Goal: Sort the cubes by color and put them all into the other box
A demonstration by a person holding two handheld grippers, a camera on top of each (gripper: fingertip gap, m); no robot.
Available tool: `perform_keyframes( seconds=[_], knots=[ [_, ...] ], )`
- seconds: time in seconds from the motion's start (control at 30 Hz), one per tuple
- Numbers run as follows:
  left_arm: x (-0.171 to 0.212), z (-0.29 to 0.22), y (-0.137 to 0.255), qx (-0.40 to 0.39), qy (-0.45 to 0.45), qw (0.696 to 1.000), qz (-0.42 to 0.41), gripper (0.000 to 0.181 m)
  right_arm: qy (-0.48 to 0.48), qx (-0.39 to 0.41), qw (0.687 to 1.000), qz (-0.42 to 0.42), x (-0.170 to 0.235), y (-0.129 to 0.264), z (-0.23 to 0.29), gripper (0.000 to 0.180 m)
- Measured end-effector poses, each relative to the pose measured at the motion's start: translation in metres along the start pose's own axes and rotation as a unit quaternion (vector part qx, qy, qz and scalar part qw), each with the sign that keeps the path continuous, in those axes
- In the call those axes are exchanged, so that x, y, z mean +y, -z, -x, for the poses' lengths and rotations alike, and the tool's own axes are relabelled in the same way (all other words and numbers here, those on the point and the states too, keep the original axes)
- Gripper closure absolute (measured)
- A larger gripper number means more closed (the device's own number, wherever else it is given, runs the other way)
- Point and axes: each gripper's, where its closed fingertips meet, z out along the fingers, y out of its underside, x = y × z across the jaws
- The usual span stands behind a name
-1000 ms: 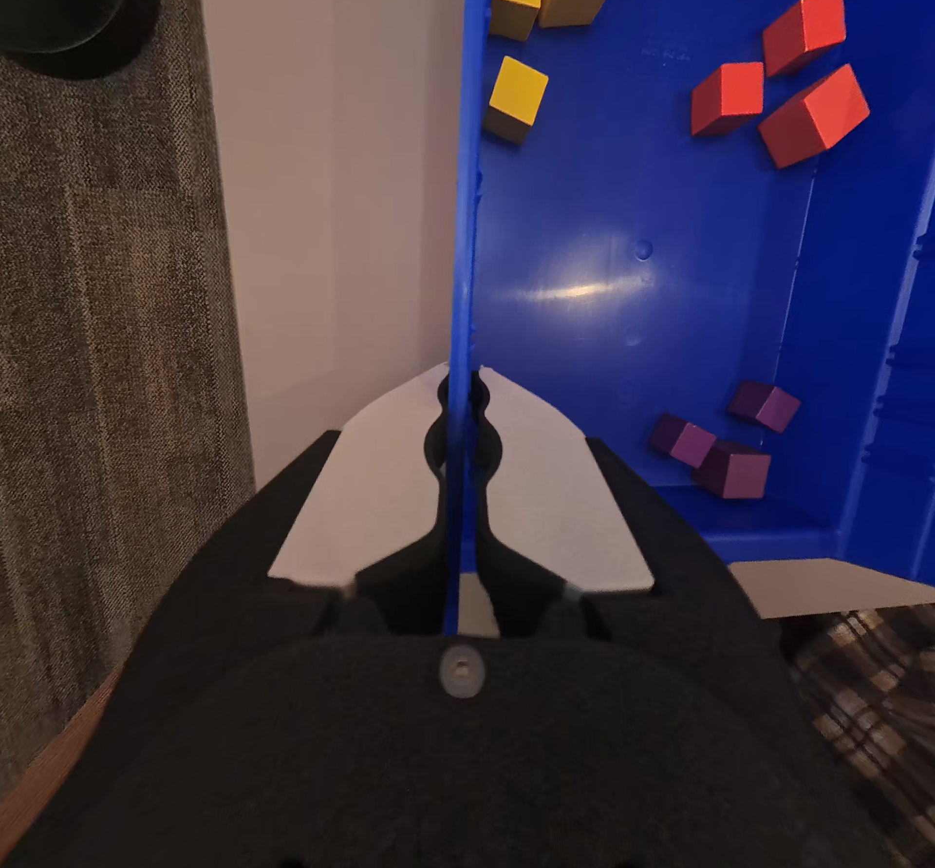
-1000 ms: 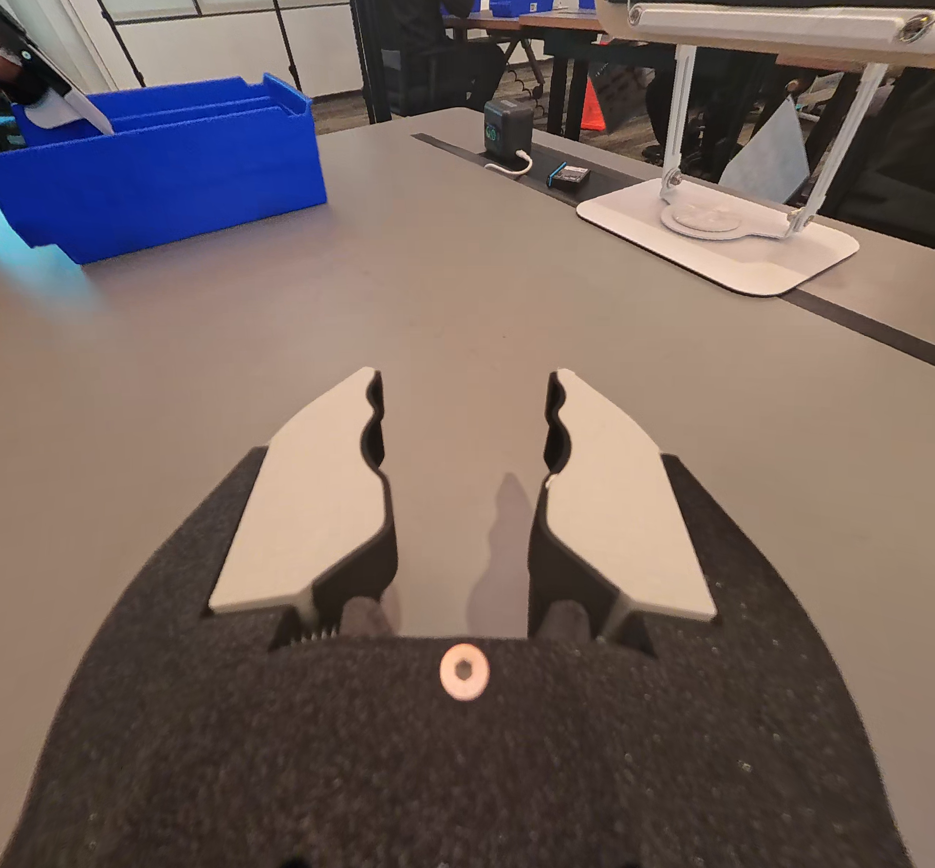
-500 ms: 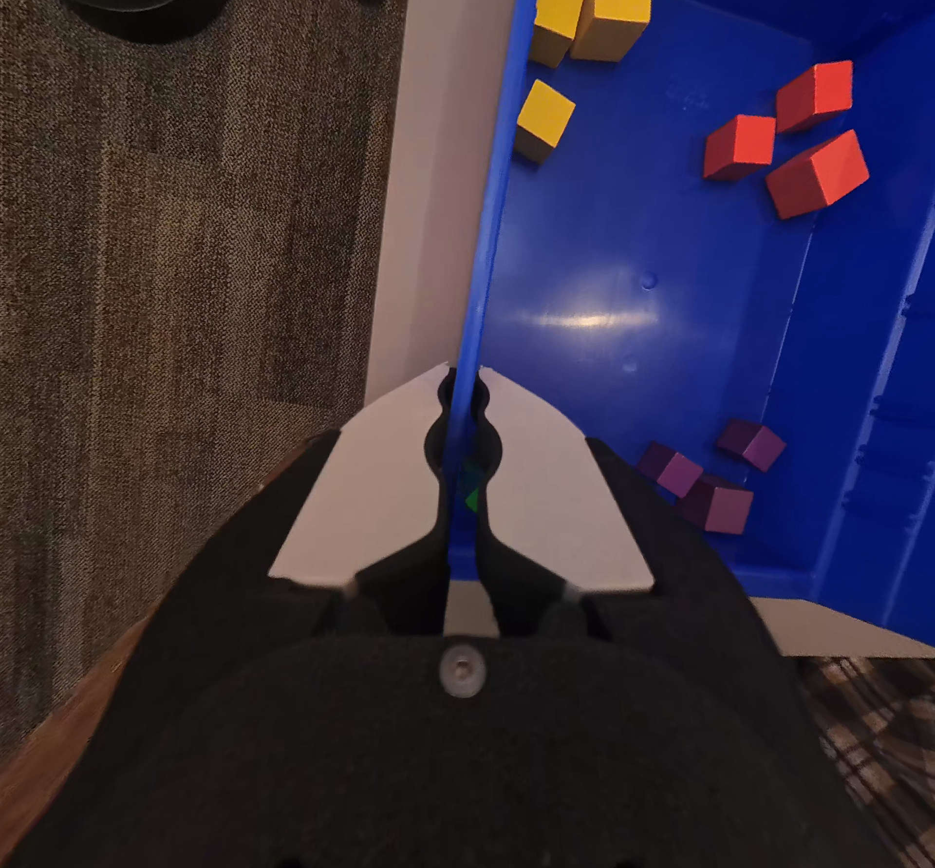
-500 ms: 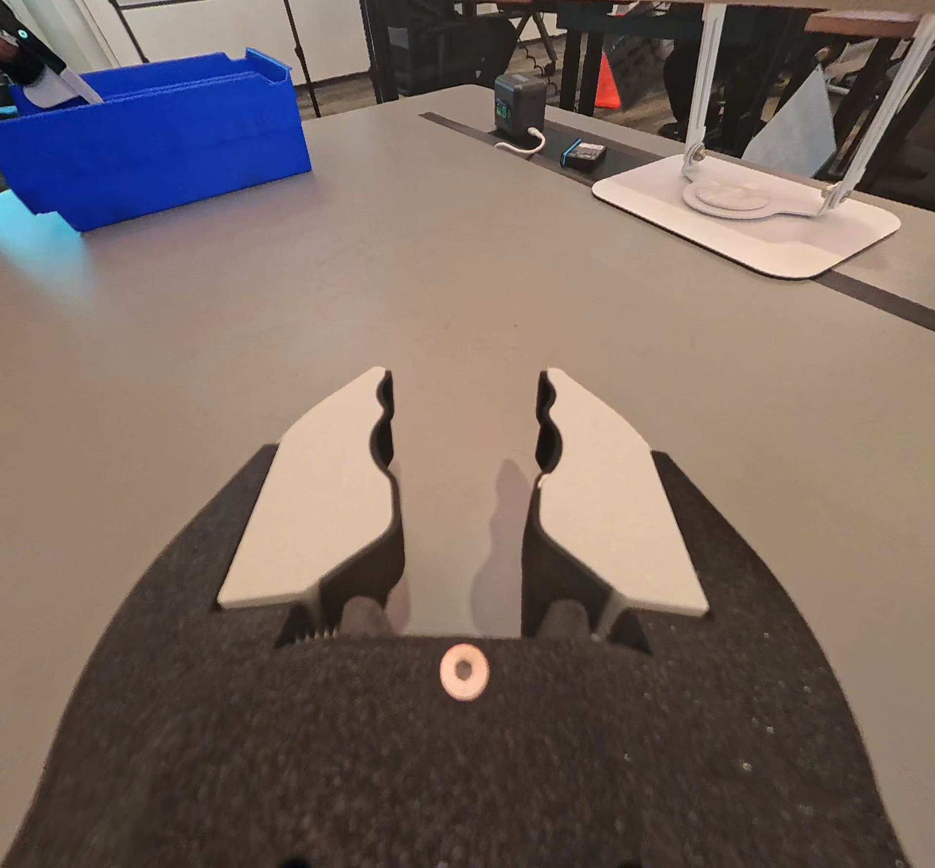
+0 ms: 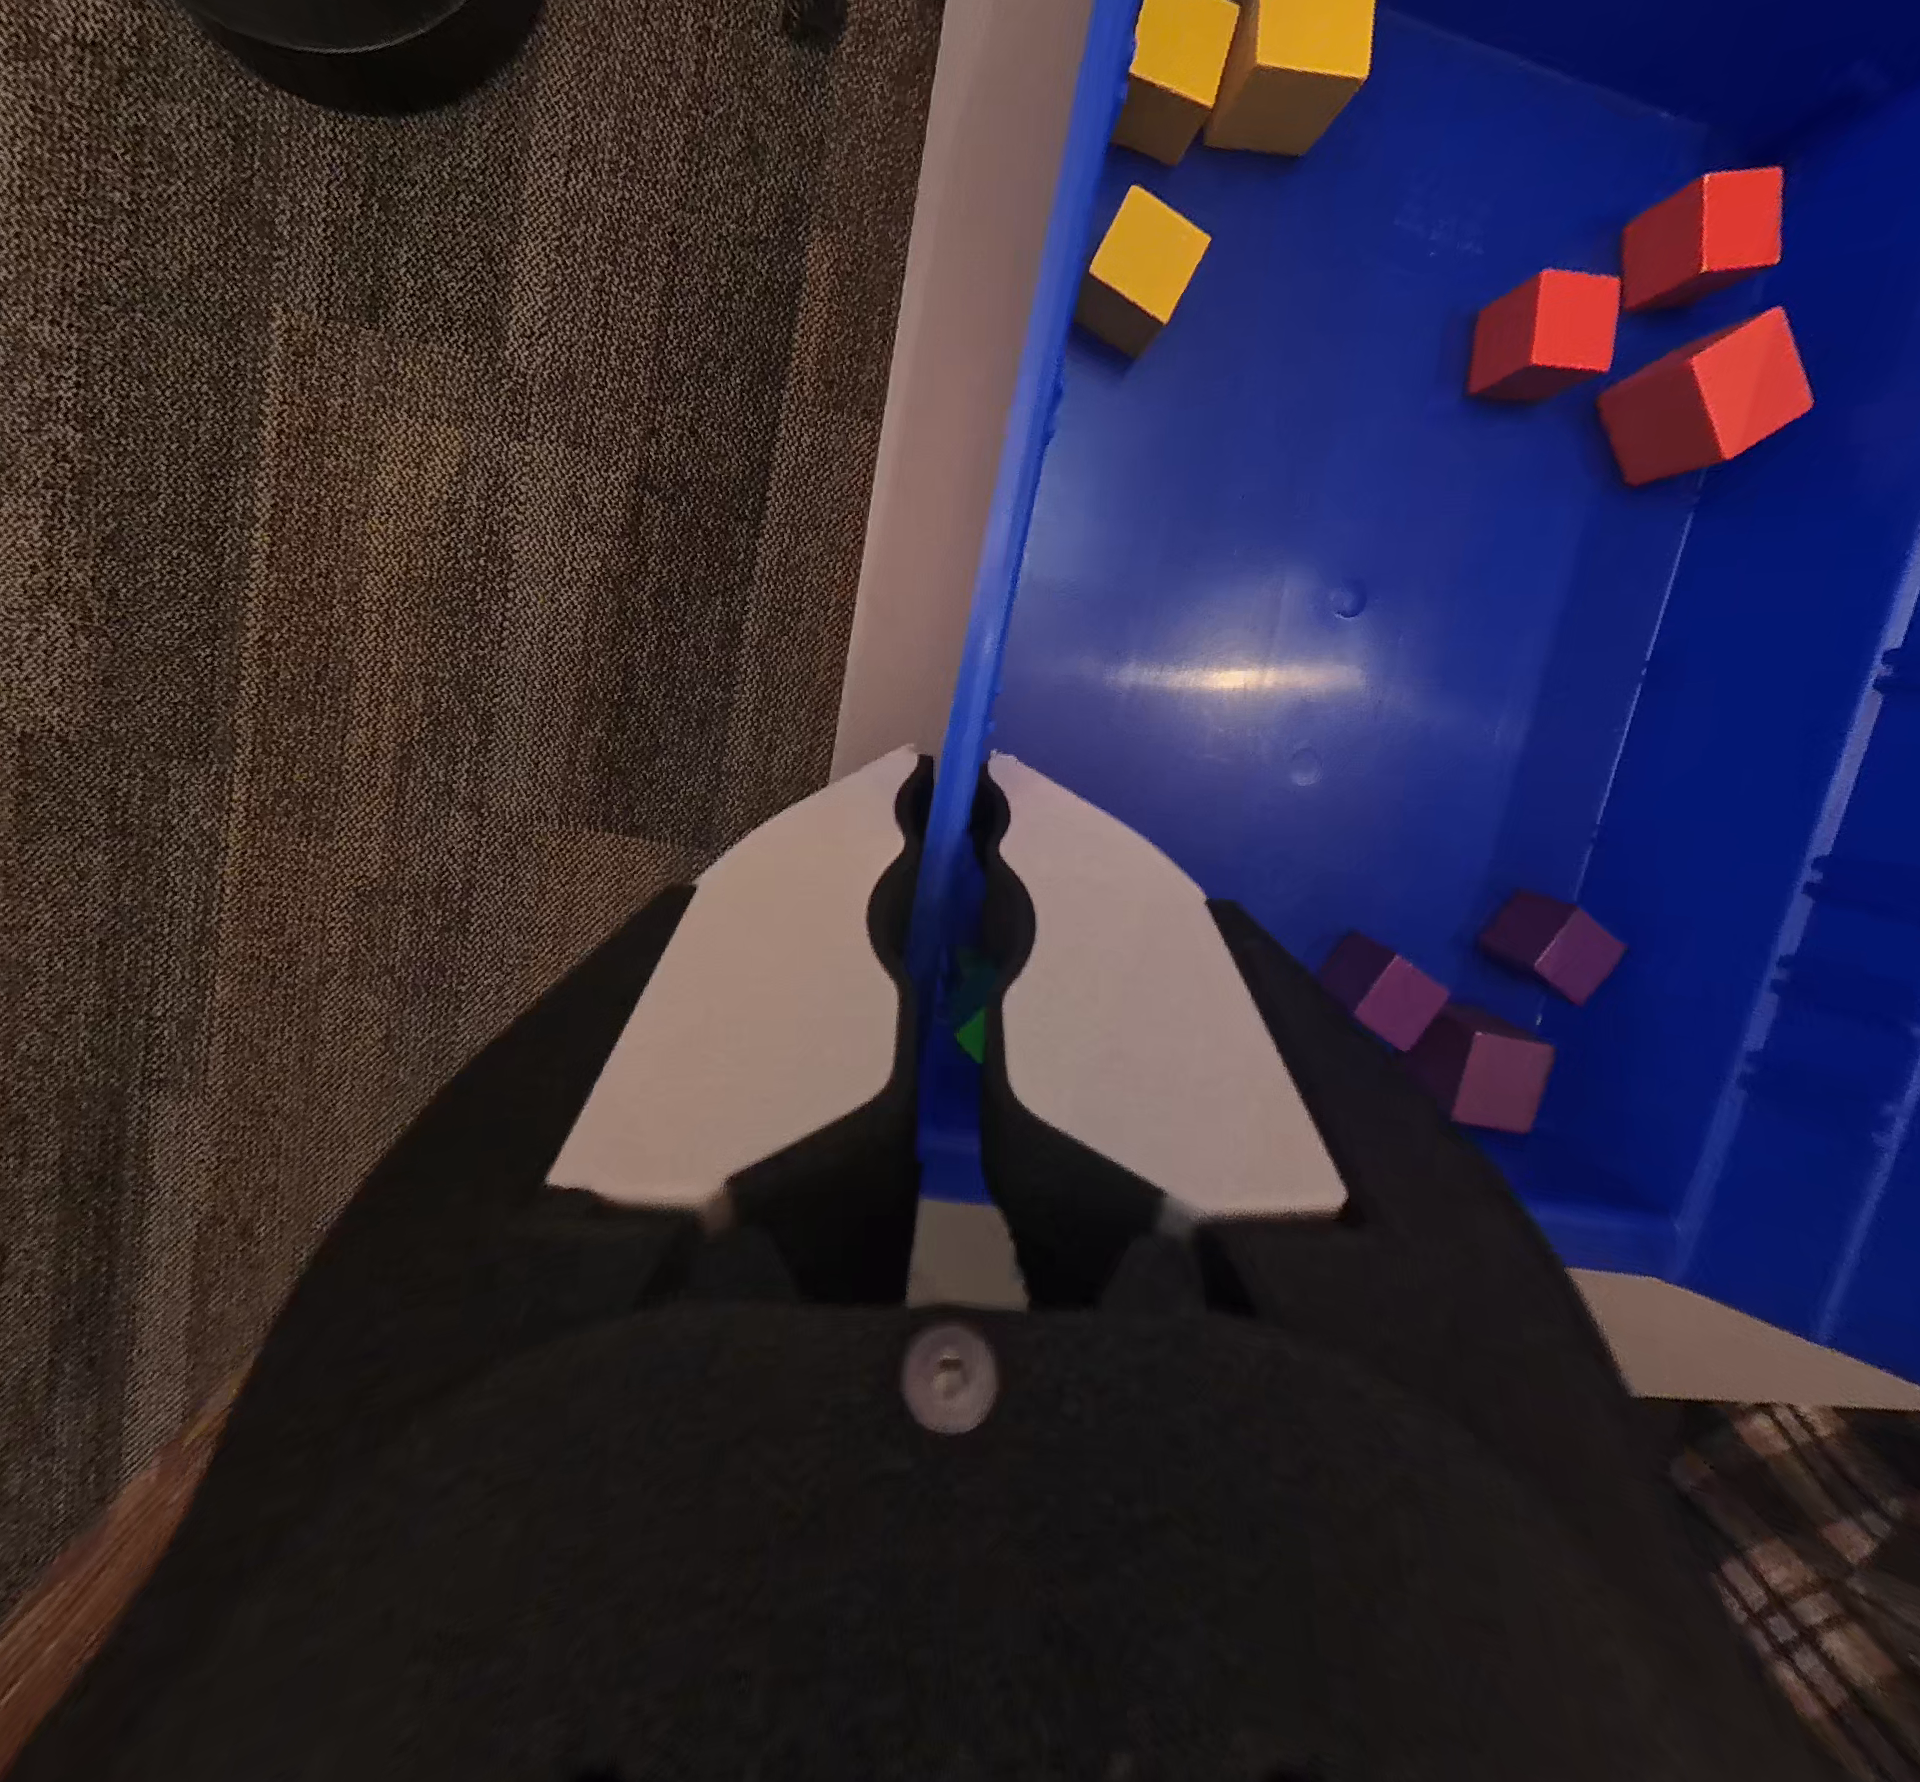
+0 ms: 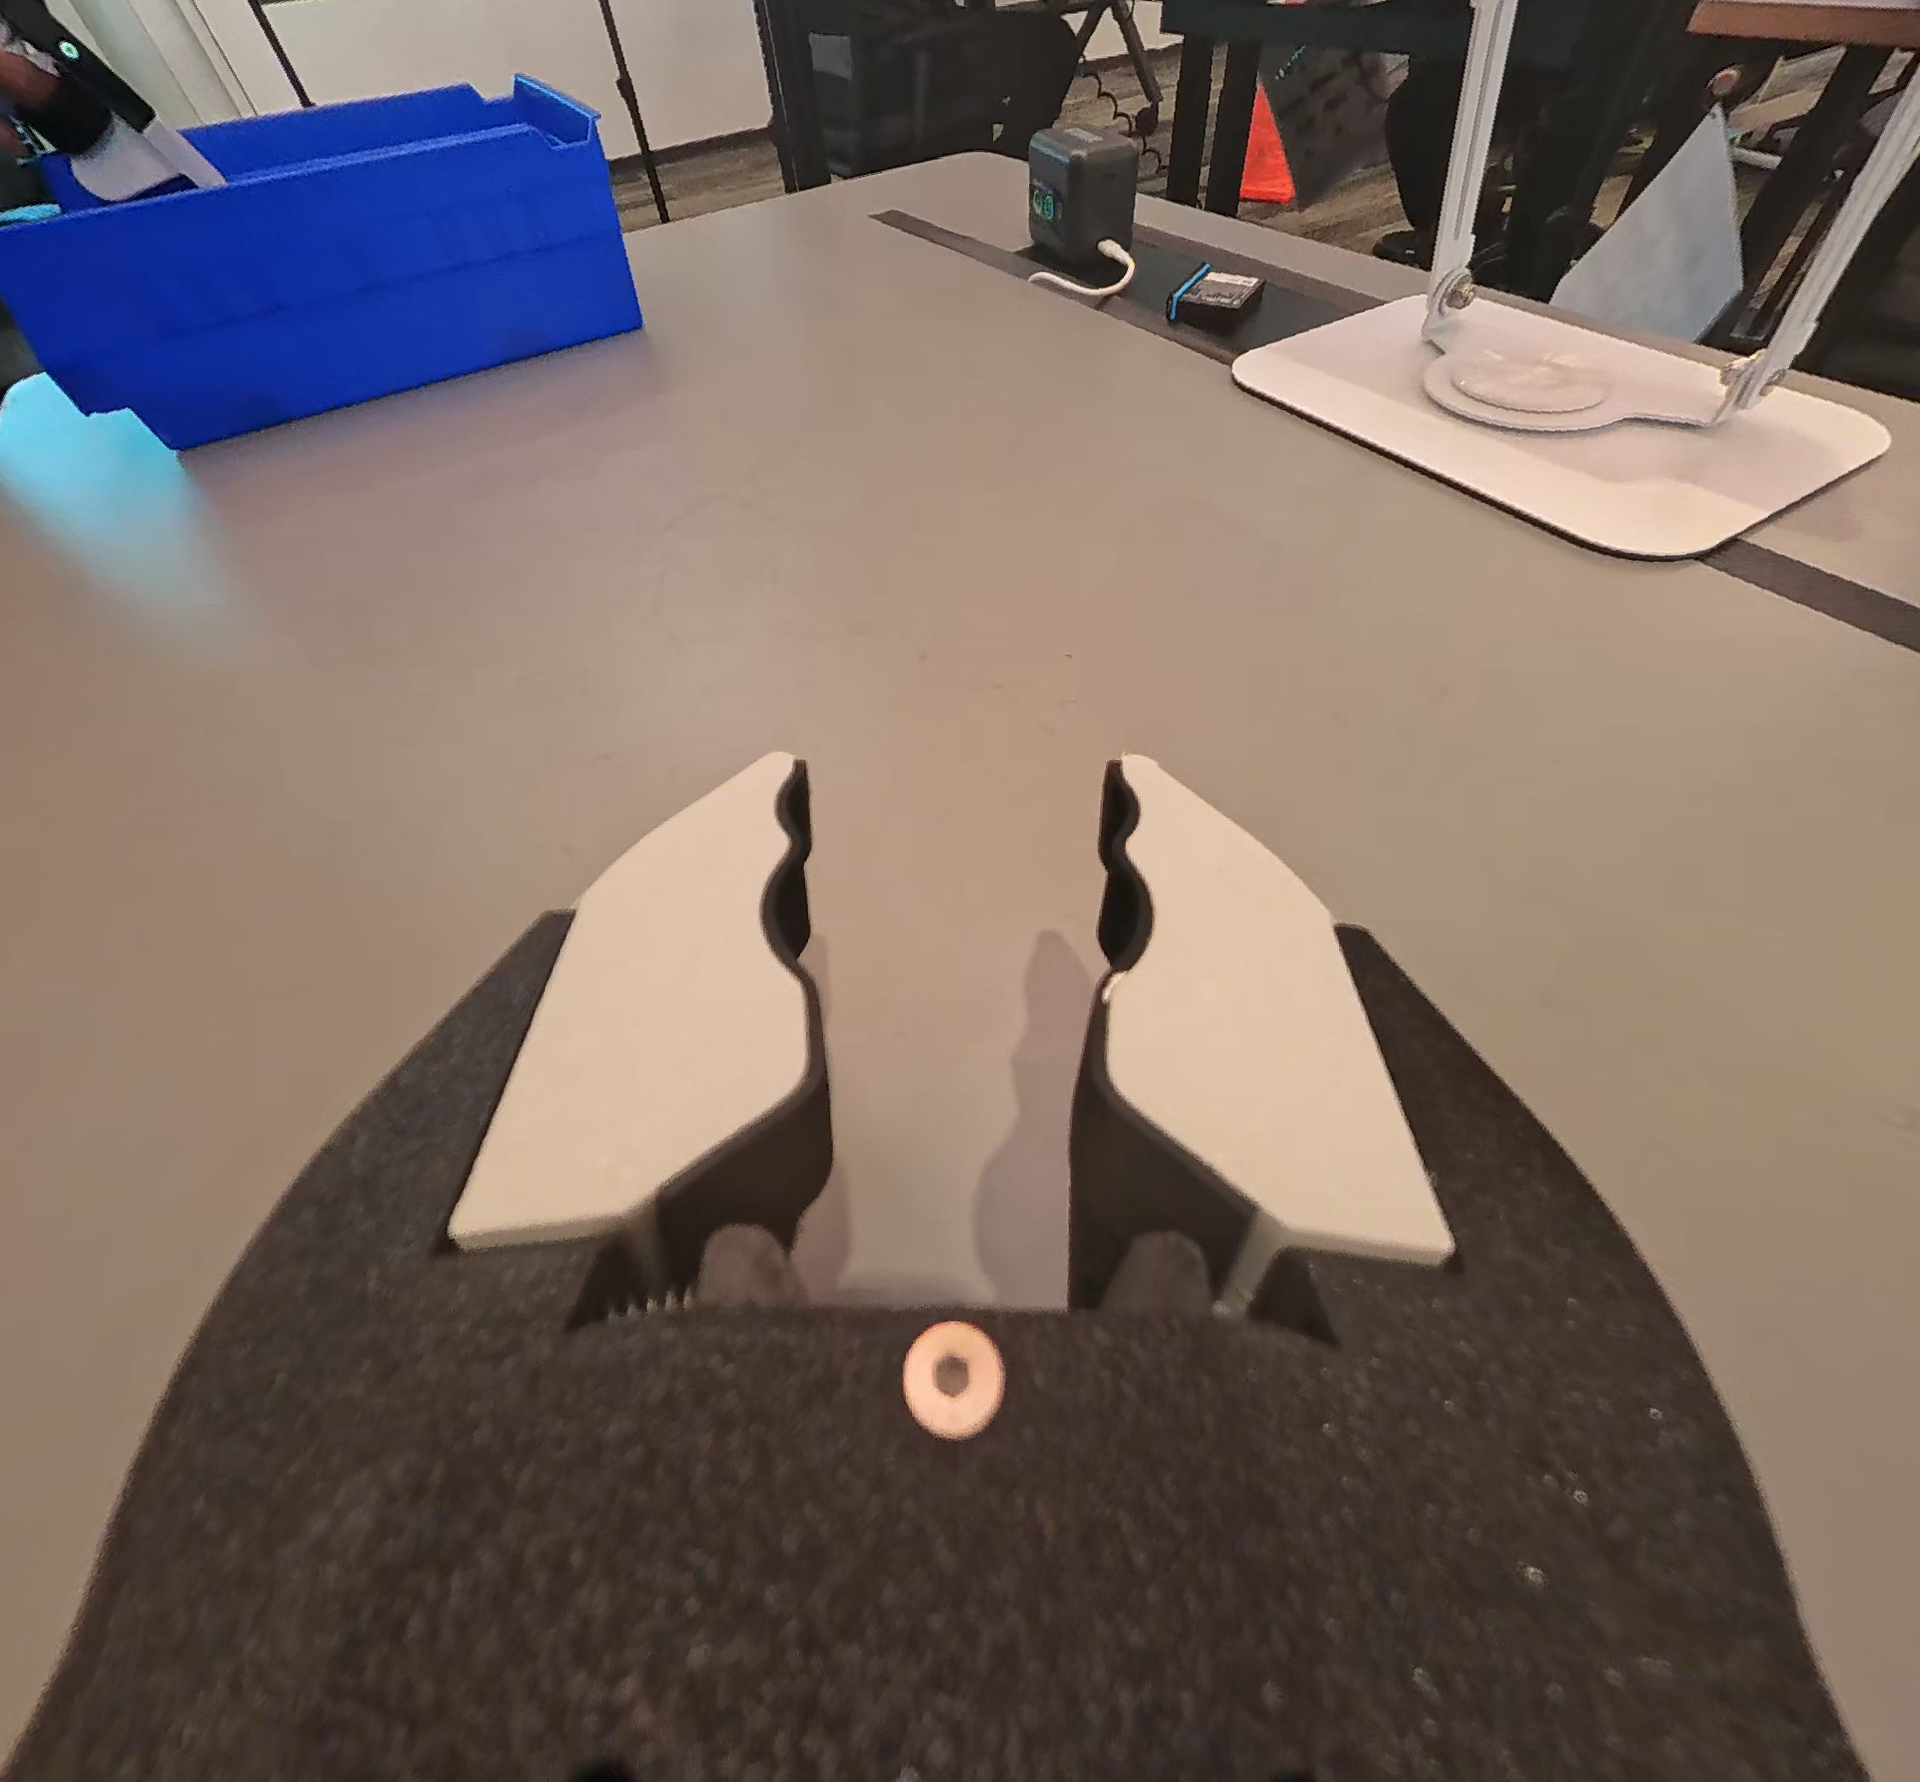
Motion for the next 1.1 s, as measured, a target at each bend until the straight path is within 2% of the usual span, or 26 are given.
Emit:
perform_keyframes(
  seconds=[0.23,0.37,0.5,0.6,0.7,0.8,0.93,1.1],
  knots=[
    [0.000,0.004,0.001,-0.027,-0.015,0.999,-0.008,0.171,-0.003,-0.006,1.000,-0.002,0.000,0.000,0.002,0.127],
    [-0.008,0.012,0.013,-0.065,-0.024,0.997,-0.042,0.153,0.002,-0.012,1.000,-0.014,-0.004,0.002,0.005,0.127],
    [-0.046,-0.003,0.060,-0.079,-0.072,0.979,-0.173,0.124,0.011,-0.023,0.999,-0.023,-0.007,0.003,0.010,0.127],
    [-0.071,-0.056,0.086,-0.031,-0.203,0.944,-0.259,0.122,0.027,-0.037,0.999,-0.022,-0.007,0.001,0.016,0.126],
    [-0.060,-0.118,0.069,0.060,-0.356,0.906,-0.219,0.122,0.045,-0.049,0.998,-0.021,-0.008,0.002,0.024,0.125],
    [-0.047,-0.149,0.041,0.114,-0.469,0.860,-0.166,0.123,0.049,-0.067,0.995,-0.050,-0.023,0.013,0.038,0.124],
    [-0.052,-0.161,0.018,0.142,-0.522,0.833,-0.119,0.122,0.056,-0.076,0.993,-0.074,-0.039,0.029,0.055,0.122],
    [-0.054,-0.148,-0.017,0.114,-0.577,0.809,-0.019,0.129,0.052,-0.084,0.994,-0.054,-0.037,0.031,0.075,0.121]
  ],
)
